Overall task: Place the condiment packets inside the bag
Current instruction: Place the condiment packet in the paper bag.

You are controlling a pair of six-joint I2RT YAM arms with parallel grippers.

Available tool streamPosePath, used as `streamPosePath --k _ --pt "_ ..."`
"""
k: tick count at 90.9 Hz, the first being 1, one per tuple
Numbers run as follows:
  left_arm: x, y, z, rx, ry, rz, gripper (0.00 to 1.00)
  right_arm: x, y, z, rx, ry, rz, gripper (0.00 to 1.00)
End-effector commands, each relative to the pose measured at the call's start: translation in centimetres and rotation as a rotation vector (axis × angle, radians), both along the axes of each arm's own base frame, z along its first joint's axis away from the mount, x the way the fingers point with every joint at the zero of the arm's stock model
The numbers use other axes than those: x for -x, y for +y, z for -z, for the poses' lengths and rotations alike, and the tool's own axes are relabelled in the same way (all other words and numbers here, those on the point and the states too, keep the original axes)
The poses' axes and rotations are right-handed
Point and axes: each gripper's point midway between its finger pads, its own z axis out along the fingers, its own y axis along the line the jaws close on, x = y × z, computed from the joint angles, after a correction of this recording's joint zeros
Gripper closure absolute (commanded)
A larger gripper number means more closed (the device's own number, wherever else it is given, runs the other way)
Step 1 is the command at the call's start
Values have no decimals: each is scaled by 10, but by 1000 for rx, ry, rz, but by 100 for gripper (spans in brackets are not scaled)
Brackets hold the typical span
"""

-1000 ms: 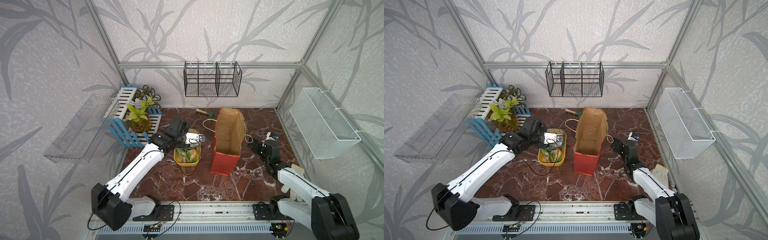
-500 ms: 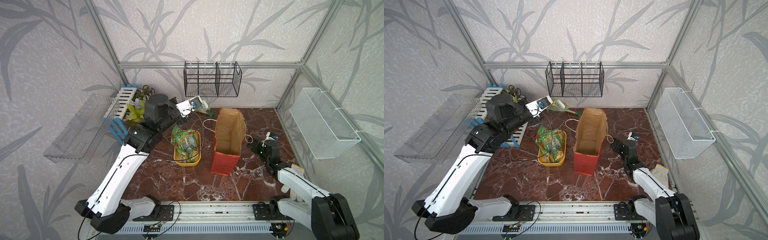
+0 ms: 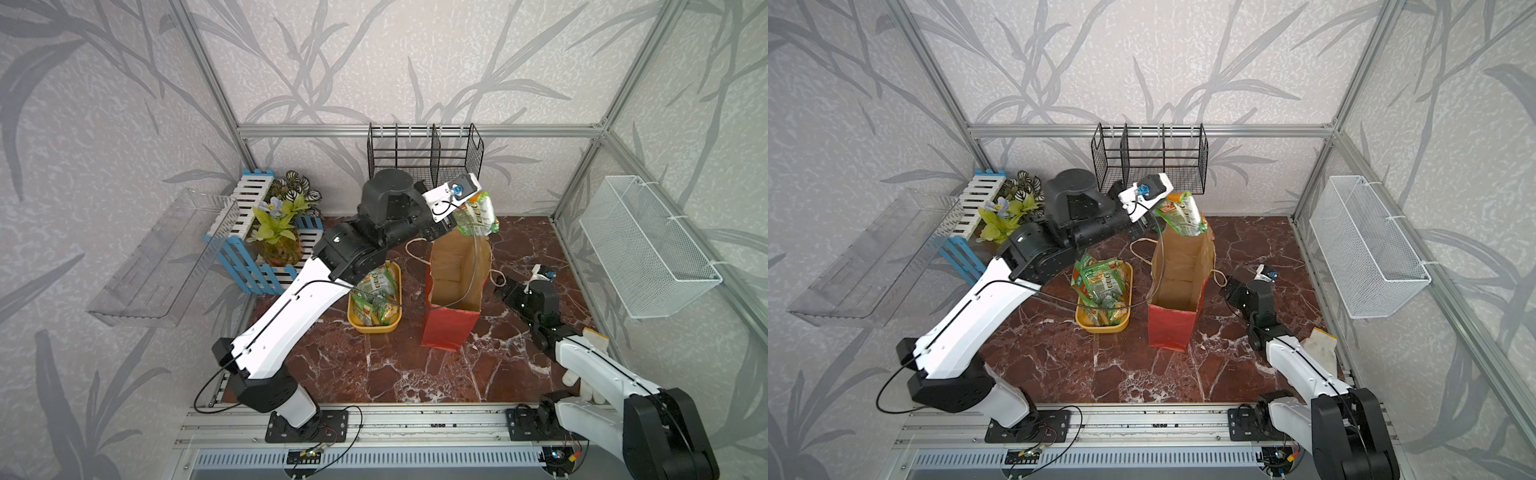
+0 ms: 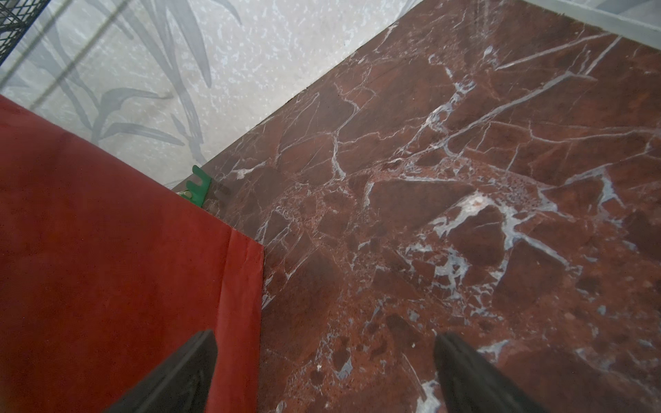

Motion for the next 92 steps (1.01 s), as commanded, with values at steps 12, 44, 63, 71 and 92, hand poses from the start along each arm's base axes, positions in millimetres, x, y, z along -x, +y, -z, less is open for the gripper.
streamPosePath --k 12,44,63,71,92 --pt "-31 -19 39 -10 80 -82 100 3 2 -2 -21 -4 -9 1" --pt "-41 -20 101 -129 120 -117 100 1 4 1 -31 10 -18 0" --pt "-43 -11 103 -133 114 -159 23 1 5 3 -33 18 -20 0" --pt "-38 -4 87 -98 103 -165 9 0 6 4 -34 22 -23 0" --pt "-43 52 52 41 151 -225 5 0 7 4 -40 22 -28 0"
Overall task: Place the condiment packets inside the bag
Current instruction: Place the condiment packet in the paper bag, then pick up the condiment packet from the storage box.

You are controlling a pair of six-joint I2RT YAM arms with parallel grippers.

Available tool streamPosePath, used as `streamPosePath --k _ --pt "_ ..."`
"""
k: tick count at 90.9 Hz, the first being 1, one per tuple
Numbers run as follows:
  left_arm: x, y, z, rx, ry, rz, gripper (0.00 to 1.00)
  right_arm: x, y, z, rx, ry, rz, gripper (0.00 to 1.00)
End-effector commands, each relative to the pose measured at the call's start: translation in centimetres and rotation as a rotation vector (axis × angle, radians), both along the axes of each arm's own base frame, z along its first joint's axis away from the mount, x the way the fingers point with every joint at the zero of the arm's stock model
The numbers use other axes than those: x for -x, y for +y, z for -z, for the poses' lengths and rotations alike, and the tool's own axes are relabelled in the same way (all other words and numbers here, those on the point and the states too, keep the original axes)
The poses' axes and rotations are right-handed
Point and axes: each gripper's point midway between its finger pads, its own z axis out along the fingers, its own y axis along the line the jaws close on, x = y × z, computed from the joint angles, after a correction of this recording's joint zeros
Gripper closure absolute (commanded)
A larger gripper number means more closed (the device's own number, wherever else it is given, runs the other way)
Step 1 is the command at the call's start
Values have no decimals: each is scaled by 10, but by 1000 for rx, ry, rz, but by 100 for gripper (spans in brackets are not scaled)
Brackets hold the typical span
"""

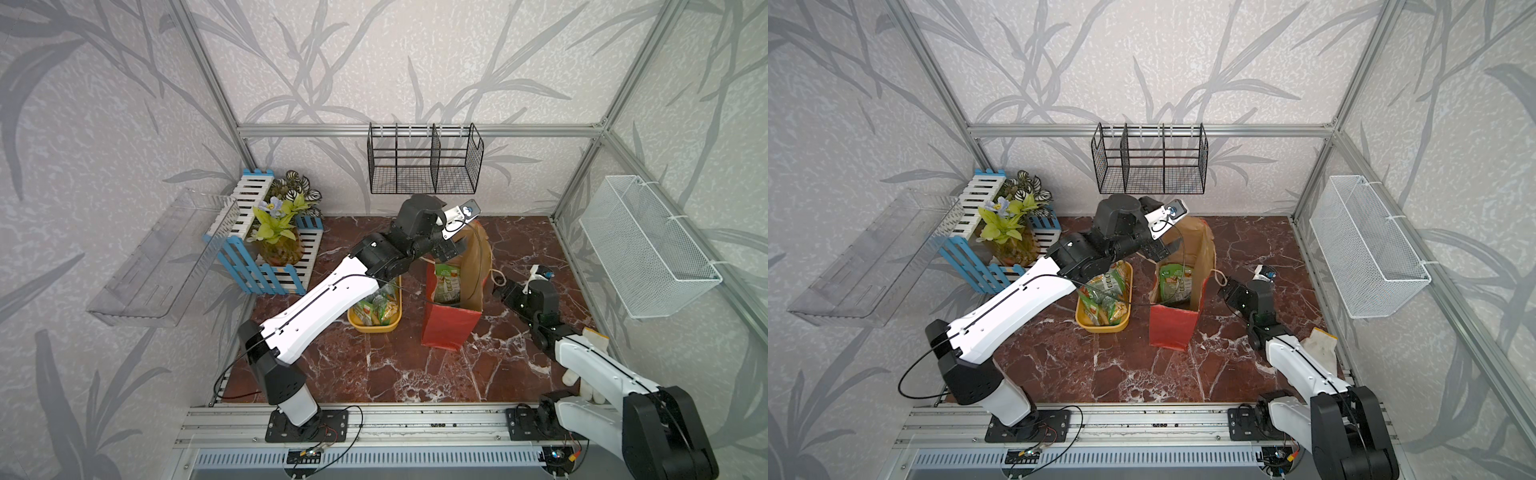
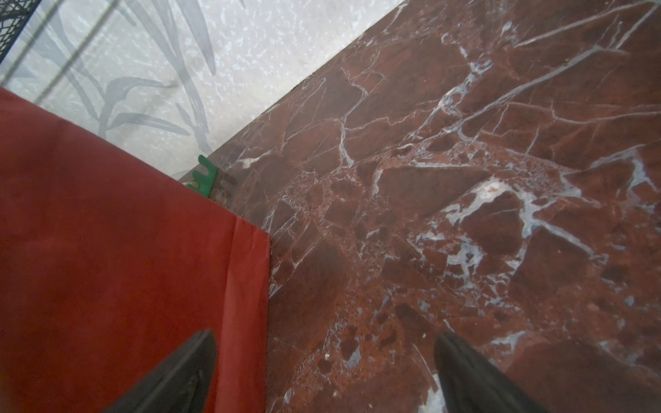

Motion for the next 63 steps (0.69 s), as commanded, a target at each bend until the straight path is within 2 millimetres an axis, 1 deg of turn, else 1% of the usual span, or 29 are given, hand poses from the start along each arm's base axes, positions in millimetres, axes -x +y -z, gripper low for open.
streamPosePath --k 1,8,14,19,27,34,43,52,63 --pt "-4 46 -39 144 -3 -69 5 -1 1 -2 -10 0 -3 0" --pt "-14 80 -37 199 16 -123 3 -1 2 -2 -13 1 -7 0" --pt "-19 109 -28 231 24 -174 0 -1 3 -1 -15 4 -9 0" --pt "-23 130 -13 238 45 -212 0 -2 3 -1 -15 5 -10 0" --pt "-24 155 22 234 123 -244 0 -2 3 -1 -17 7 -10 0" --pt "-21 168 57 219 200 -237 0 -2 3 -1 -17 7 -9 0" --pt "-18 179 94 186 279 -231 0 -1 3 0 -19 10 -9 0" --pt "-22 191 124 216 386 -270 0 -1 3 0 -21 11 -10 0" --pt "-27 193 160 266 509 -322 0 0 3 -1 -18 8 -10 0"
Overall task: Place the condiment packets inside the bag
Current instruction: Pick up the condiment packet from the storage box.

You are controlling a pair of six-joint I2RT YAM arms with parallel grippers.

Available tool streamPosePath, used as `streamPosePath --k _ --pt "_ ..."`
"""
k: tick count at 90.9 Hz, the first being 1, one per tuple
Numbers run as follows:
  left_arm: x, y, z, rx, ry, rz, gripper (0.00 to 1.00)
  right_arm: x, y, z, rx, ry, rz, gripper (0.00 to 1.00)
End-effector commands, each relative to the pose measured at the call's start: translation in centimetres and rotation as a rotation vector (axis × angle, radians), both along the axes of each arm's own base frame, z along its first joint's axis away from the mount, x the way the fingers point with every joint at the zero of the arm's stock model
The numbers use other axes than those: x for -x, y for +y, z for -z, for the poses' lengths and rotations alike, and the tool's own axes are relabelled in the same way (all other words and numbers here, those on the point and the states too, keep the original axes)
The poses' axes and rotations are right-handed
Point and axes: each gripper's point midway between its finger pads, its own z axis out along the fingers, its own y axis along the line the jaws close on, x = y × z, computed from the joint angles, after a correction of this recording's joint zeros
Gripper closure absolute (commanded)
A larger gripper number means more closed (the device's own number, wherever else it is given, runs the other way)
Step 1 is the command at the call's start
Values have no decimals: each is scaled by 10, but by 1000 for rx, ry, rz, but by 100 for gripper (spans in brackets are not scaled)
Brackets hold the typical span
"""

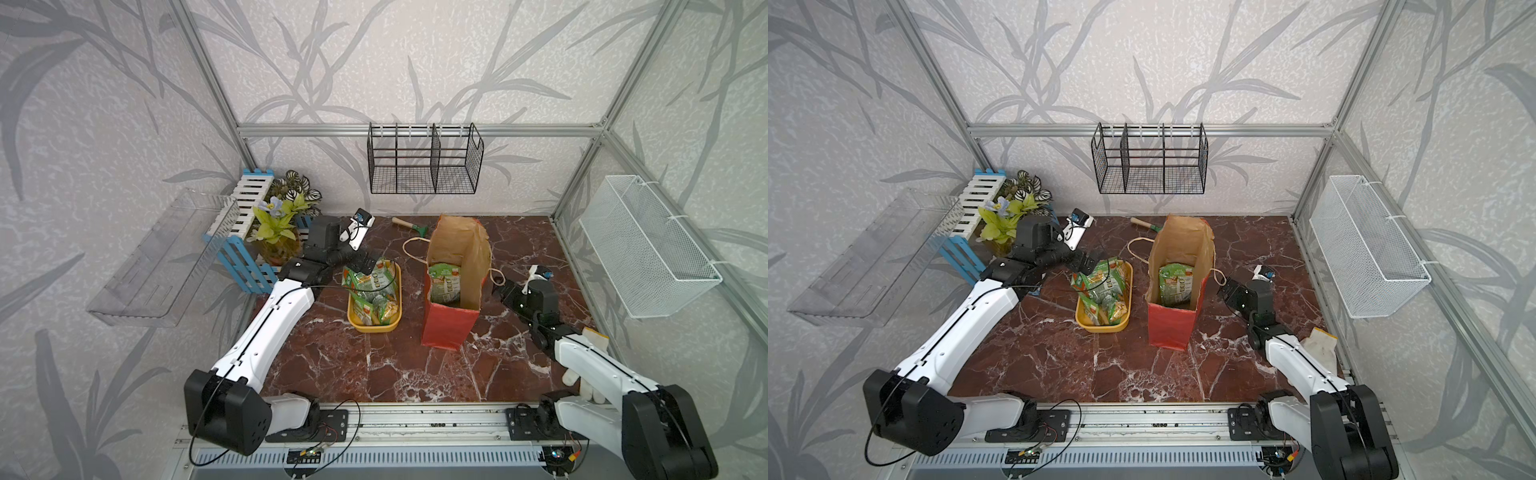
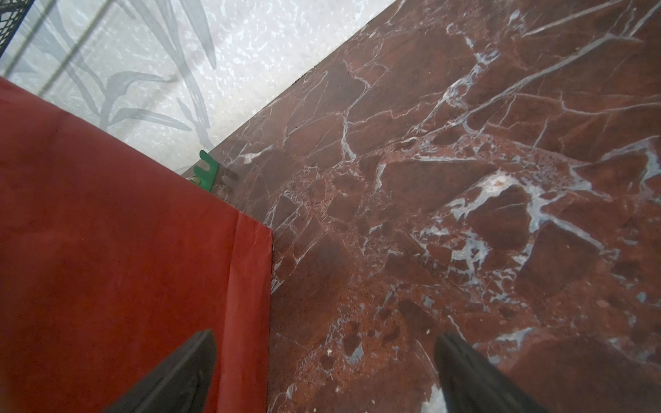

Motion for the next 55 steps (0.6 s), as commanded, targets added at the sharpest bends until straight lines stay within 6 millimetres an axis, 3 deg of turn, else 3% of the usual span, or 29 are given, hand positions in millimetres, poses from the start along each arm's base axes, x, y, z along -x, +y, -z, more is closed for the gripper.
streamPosePath --k 1,12,30,48,55 --pt "2 -7 21 110 99 -10 0 -1 0 -3 -8 0 2 0" --pt "3 -16 47 193 201 -23 0 0 0 -4 -7 0 3 0" --pt "7 -38 73 296 342 41 0 1 -2 -5 -1 0 8 0" --pt "5 -49 103 334 457 63 0 1 -2 -5 1 5 10 0" --pt "8 -54 112 347 496 79 4 0 -1 -3 -1 12 6 0"
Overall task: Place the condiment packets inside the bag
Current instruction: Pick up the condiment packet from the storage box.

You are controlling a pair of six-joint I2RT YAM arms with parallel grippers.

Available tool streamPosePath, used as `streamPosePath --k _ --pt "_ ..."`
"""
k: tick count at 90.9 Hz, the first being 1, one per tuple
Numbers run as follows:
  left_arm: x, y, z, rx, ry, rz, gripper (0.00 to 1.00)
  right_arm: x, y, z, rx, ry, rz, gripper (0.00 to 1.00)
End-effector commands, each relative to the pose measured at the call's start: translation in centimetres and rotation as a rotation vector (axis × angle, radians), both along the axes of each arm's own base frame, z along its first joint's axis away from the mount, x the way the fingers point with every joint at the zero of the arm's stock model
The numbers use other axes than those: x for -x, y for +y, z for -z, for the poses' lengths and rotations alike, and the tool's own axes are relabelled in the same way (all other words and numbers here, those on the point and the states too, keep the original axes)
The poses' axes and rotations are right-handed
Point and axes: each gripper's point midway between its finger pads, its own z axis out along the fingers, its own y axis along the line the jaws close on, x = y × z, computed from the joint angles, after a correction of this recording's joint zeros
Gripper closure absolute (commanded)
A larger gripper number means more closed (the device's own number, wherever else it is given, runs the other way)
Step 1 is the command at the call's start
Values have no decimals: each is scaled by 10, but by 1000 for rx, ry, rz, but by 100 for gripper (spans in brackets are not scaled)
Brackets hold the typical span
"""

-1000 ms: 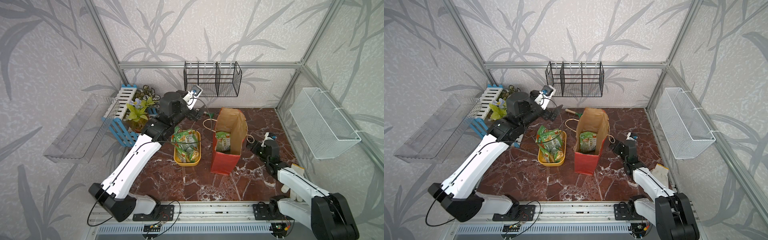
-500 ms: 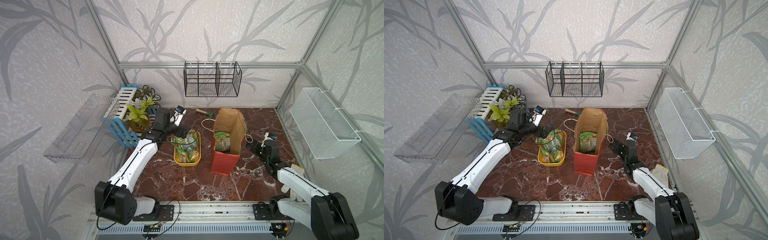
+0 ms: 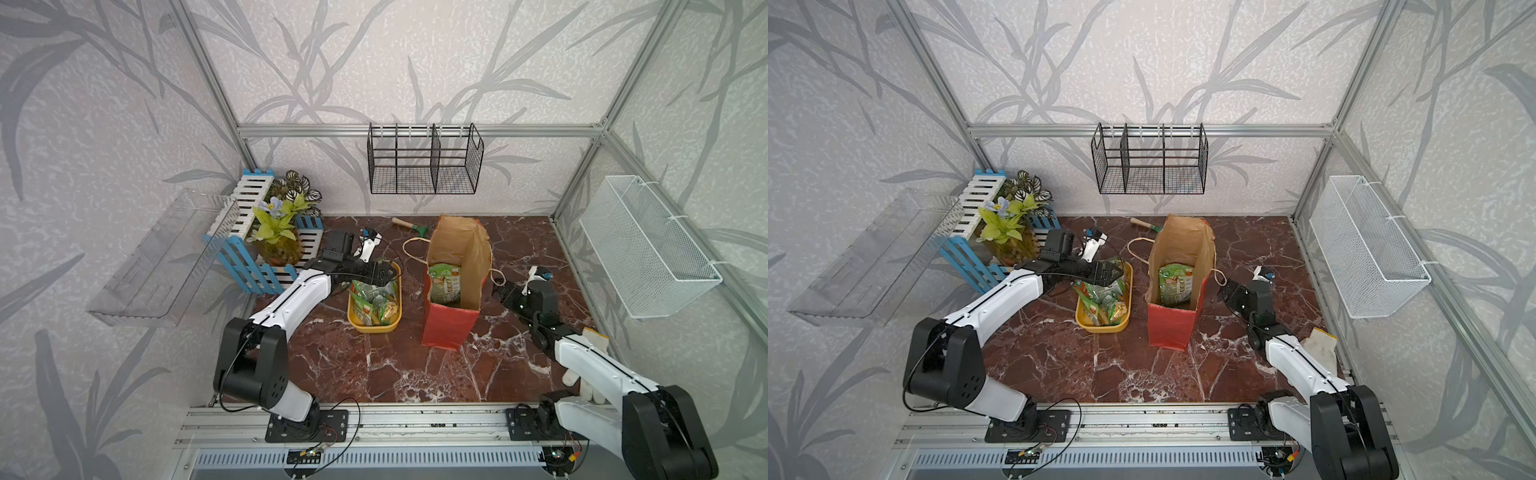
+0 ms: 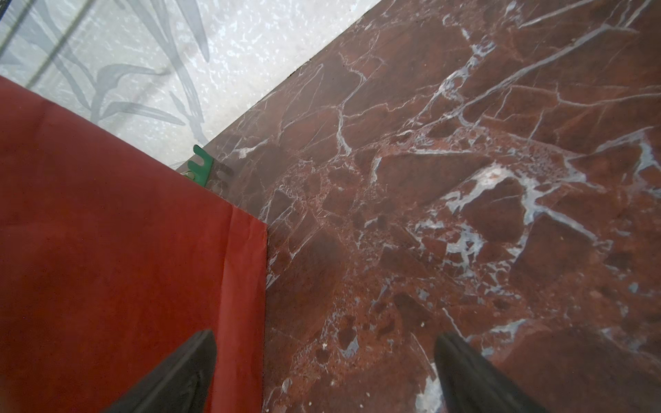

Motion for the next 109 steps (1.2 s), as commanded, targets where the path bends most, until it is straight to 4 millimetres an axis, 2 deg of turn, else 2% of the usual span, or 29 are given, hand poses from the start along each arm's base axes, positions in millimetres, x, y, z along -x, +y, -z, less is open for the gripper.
streamPosePath --k 1,32,43,52,62,76,109 --pt "4 -13 3 72 46 39 4 -3 0 -7 -5 -6 5 0" --pt "10 -32 17 79 98 86 35 -4 0 -5 -1 3 6 0" --pt "5 -33 24 57 116 80 51 -4 0 -5 -2 3 5 0" --pt "1 -33 28 44 131 82 74 -3 0 -5 -4 2 6 0" --pt "-2 -32 22 31 115 80 100 -3 0 -6 -5 3 7 1" --pt "-3 -29 -10 21 9 91 100 -3 0 -6 -7 4 7 0" --pt "10 -7 -125 -42 -376 63 100 -4 1 -4 -10 11 5 1"
